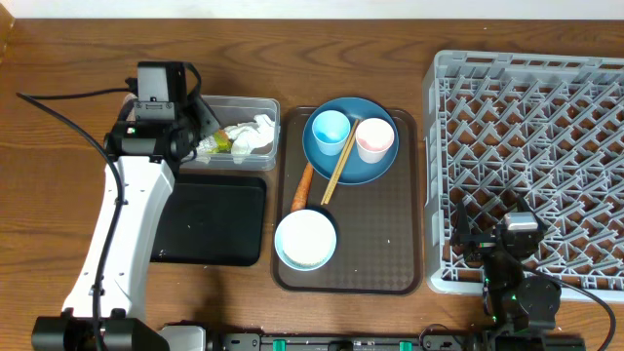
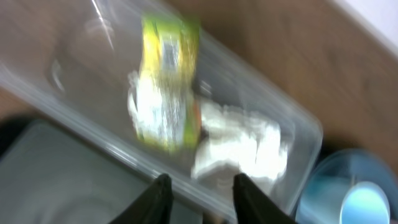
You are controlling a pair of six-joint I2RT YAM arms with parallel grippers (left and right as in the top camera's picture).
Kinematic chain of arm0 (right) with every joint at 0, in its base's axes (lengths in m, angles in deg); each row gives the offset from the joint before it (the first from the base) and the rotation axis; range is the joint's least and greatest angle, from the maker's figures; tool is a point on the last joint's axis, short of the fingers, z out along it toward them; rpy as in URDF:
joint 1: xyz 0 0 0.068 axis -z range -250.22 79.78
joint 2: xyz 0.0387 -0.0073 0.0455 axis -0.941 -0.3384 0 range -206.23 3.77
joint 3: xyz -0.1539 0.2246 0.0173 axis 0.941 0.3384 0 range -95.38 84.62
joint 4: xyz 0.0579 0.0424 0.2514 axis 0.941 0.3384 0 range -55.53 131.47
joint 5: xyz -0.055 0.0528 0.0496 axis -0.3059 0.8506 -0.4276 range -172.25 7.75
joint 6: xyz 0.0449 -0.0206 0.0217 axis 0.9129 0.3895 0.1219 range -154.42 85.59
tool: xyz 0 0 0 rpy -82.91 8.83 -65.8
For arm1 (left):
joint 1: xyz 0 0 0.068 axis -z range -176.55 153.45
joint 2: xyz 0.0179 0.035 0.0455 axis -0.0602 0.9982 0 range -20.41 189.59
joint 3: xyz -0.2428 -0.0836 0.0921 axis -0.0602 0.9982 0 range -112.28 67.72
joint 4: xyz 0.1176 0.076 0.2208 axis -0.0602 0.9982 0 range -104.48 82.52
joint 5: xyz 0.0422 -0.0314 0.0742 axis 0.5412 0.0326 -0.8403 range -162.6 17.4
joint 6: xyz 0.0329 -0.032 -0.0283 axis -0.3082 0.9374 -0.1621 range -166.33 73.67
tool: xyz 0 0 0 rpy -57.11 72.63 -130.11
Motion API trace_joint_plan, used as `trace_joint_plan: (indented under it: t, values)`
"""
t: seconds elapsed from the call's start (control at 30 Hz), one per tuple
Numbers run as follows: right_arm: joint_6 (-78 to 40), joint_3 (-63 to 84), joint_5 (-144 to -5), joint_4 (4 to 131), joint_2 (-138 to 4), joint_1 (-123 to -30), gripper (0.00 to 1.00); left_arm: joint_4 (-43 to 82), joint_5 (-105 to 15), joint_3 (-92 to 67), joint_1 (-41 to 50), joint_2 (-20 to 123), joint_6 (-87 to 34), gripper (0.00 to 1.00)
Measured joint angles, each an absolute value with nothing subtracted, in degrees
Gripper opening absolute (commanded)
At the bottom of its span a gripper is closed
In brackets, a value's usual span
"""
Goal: Sort waste into correct bins and load items into the dishwasher rack
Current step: 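Carry yellow wrapper with left gripper into the clear bin and release, then reach left gripper to the light blue rice bowl and grasp its rim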
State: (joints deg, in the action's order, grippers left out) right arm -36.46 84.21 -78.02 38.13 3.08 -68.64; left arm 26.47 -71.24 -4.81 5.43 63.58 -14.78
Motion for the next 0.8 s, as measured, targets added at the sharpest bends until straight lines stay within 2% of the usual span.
trace_joint_plan:
  t: [0.07,0.13,0.27,0.53,0.8]
  values:
    - [-36.46,84.21,-78.02,38.13,3.08,-68.64,0.99,30.21,-67.30,-4.77,6.35,63.60,-14.81,0.31]
    - [-36.46,84.21,-78.02,38.13,3.08,-68.64,0.99,33.24,-63.37,-4.77,7.66,63.60,-14.72,0.22]
    - [-36.46,84.21,-78.02,38.15,3.08,-68.64,0.99,39.58,-57.16,-4.77,11.13,63.60,-15.33,0.13]
    - [-36.46,84.21,-78.02,38.15,3.08,-68.64,0.99,48.50,-53.60,-4.77,19.27,63.60,-18.30,0.13]
    - [-36.46,84.21,-78.02,38.15,3.08,-68.64,0.99,51.36,-55.02,-4.77,29.63,63.60,-19.81,0.12]
